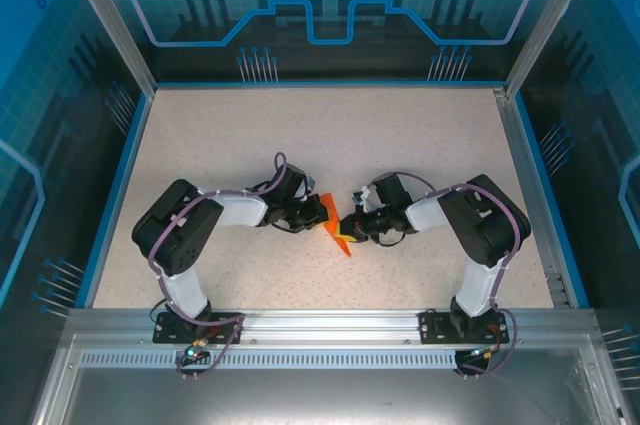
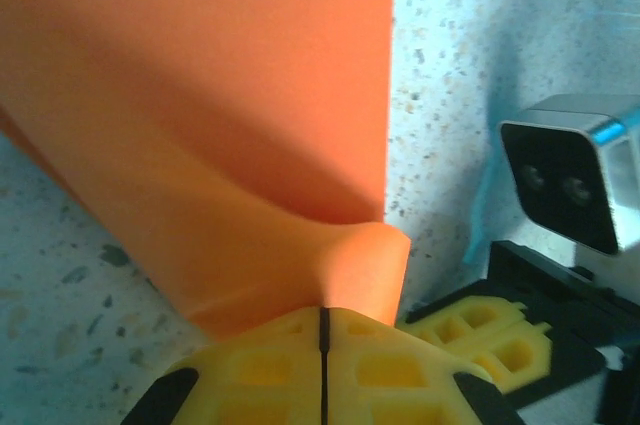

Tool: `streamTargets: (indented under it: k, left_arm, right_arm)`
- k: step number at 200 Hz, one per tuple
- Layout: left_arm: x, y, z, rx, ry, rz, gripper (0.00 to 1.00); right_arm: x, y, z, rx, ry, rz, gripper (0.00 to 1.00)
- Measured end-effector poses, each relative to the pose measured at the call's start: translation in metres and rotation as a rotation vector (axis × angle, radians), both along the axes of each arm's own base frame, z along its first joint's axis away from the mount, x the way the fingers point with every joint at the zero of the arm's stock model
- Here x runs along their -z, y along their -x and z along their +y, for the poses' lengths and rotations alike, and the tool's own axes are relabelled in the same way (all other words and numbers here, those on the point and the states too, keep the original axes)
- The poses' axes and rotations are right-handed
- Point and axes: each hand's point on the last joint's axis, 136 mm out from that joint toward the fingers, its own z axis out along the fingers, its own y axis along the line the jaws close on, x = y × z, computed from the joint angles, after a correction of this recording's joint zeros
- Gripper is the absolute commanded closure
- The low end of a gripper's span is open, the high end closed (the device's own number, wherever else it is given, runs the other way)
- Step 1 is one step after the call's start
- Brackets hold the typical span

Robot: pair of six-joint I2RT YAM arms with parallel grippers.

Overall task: Fold a paper plane with a square sheet of paper (pick it up from the middle)
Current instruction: Fold the wing for the fifth time at the center of the table.

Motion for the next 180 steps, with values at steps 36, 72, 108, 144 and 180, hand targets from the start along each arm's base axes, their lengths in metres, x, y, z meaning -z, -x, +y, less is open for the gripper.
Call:
streamTargets:
  k: [36,72,108,144,180]
  left_arm:
    - [0.003,-0.002,-0.001,-0.004,-0.040,0.037,0.94]
    - [0.004,-0.004,-0.002,-0.007,-0.091,0.063,0.94]
    - [0.005,-0.004,-0.003,-0.007,-0.118,0.074,0.94]
    - [0.005,-0.004,-0.003,-0.009,-0.132,0.076,0.94]
    - [0.005,-0.005,-0.003,-0.012,-0.141,0.077,0.94]
  right_arm:
    - [-0.001,0.000,0.000,-0.020,0.004,-0.013,0.86]
    - [-0.004,0.004,0.002,-0.076,0.090,-0.138,0.75]
    - [-0.005,0.008,-0.002,-0.107,0.219,-0.255,0.75]
    - [-0.004,0.007,-0.013,-0.108,0.278,-0.310,0.77]
    - [-0.007,0.013,-0.012,-0.152,0.289,-0.365,0.75]
